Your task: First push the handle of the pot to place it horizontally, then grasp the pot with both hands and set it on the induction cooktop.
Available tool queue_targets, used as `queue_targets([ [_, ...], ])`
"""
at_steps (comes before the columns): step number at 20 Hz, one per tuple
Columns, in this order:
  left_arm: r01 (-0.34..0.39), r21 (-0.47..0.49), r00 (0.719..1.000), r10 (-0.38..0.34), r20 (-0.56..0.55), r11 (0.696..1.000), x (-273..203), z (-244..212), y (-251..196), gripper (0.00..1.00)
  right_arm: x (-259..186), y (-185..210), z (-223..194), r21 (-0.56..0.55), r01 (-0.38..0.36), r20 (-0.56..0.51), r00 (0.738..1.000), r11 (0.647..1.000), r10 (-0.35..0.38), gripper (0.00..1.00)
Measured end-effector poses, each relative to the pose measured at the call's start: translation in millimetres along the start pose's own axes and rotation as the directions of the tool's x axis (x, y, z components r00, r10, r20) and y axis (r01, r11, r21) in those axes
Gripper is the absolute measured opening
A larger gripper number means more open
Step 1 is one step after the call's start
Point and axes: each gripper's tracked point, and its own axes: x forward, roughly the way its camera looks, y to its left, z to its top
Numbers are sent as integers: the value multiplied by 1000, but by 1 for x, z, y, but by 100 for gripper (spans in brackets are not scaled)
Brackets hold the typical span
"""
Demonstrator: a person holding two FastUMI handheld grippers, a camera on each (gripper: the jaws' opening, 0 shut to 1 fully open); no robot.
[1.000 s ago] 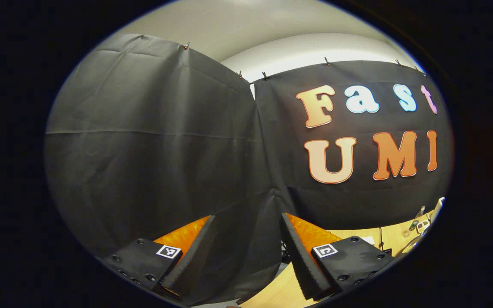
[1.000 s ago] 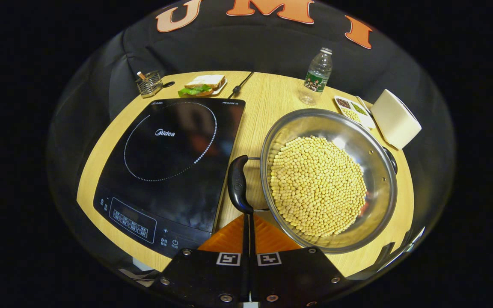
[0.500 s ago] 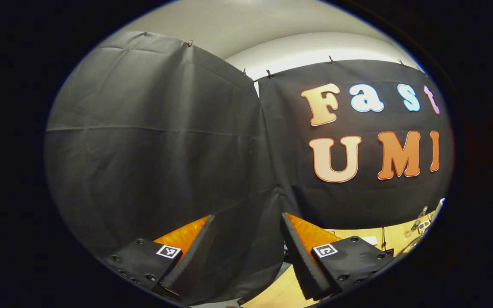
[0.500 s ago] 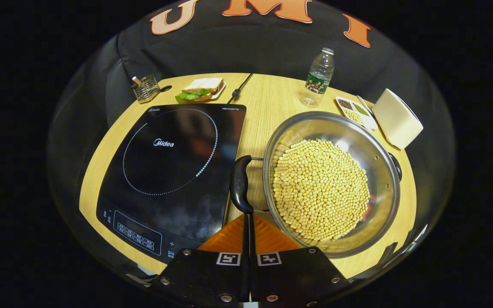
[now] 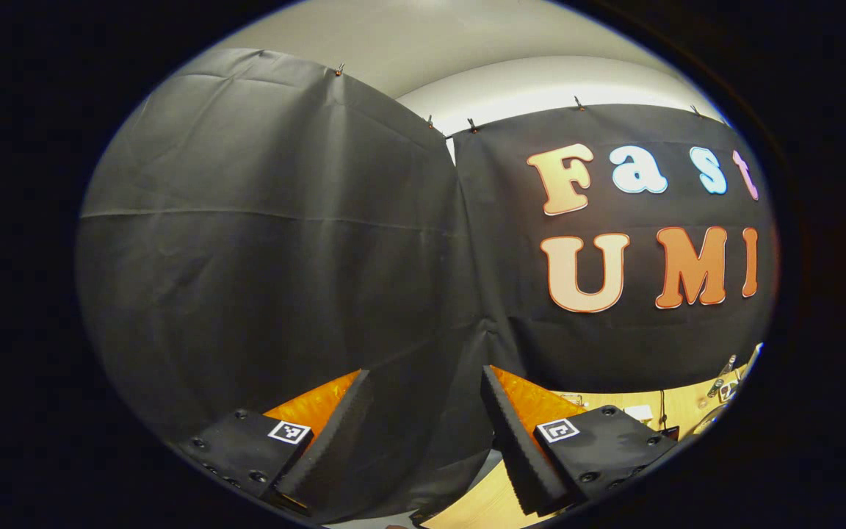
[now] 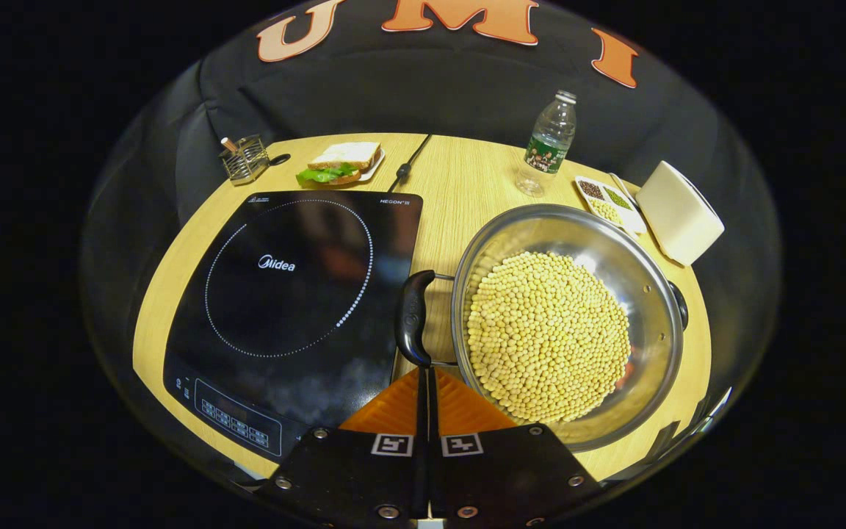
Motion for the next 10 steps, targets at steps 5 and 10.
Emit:
queue_targets([
  [5, 13, 6, 1000, -13, 0, 1000, -7, 2, 20, 96, 5, 3, 7, 11, 11, 21, 1000, 1000, -11, 0],
  [10, 74, 19, 997, -74, -4, 997, 0, 2, 7, 96, 9, 5, 13, 26, 25, 36, 999, 999, -26, 0],
])
